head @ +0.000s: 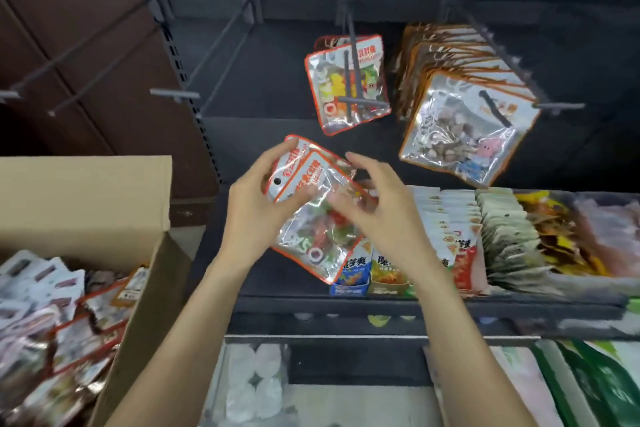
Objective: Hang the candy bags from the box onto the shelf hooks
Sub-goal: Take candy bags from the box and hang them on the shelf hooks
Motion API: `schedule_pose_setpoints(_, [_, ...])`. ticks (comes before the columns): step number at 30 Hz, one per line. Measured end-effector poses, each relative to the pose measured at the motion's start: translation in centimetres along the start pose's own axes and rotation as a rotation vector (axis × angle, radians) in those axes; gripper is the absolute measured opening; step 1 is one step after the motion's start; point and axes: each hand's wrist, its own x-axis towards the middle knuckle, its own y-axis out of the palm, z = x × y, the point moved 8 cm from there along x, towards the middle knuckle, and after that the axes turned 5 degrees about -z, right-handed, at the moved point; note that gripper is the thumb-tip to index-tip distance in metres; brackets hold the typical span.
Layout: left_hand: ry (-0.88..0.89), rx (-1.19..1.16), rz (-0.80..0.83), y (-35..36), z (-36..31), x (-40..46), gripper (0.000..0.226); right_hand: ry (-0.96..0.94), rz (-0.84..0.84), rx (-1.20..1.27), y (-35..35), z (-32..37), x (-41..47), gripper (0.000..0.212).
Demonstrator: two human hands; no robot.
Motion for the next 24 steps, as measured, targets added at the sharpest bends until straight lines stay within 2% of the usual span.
schedule_pose_setpoints(2, [-0.005, -0.040, -0.010, 0.7, -0.9, -1.1, 0.058, 0.030, -0.010, -0.005, -1.0, -0.3, -1.5, 0.076])
schedule_pose_setpoints(4, [-0.008, -0.075, -0.008, 1.4, -1.6, -2.2, 0.056, 0.101, -0.036, 0.088, -2.2, -0.9, -2.4, 0.080])
schedule_pose_setpoints(8, [-0.046, -0.229, 0.076, 2.3, -2.4, -3.7, 0.047, 0.140, 0.014, 0.198, -3.6, -1.9, -3.5, 0.067])
schedule_pose_setpoints(11, [-0.021, -0.248, 0.111, 1.8, -3.4, -4.2, 0.048, 0.110, 0.007, 0.174, -4.9, -2.2, -4.4, 0.063])
schedule_pose_setpoints(13, [0.023, -0.201, 0.073, 0.8, -4.5, -3.8, 0.049, 0.047, -0.032, 0.134, -5.9, -1.9, -5.0, 0.055])
schedule_pose_setpoints(15, [0.087, -0.096, 0.041, 0.0, -5.6, -3.2, 0.034, 0.037, -0.110, 0.161, -7.1, -1.9, -5.3, 0.052])
schedule_pose_setpoints(17, [0.185, 0.012, 0.082, -0.1, -6.8, -2.6, 0.020, 0.046, -0.152, 0.224, -7.7, -2.1, -5.2, 0.049])
schedule_pose_setpoints(21, [0.437, 0.086, 0.217, 1.3, -10.1, -1.8, 0.020, 0.020, -0.128, 0.240, -7.3, -1.0, -4.6, 0.035])
schedule_pose_setpoints(24, [0.447, 0.084, 0.210, 2.1, -10.7, -0.2, 0.020, 0.025, -0.134, 0.313, -6.9, -0.3, -3.9, 0.026])
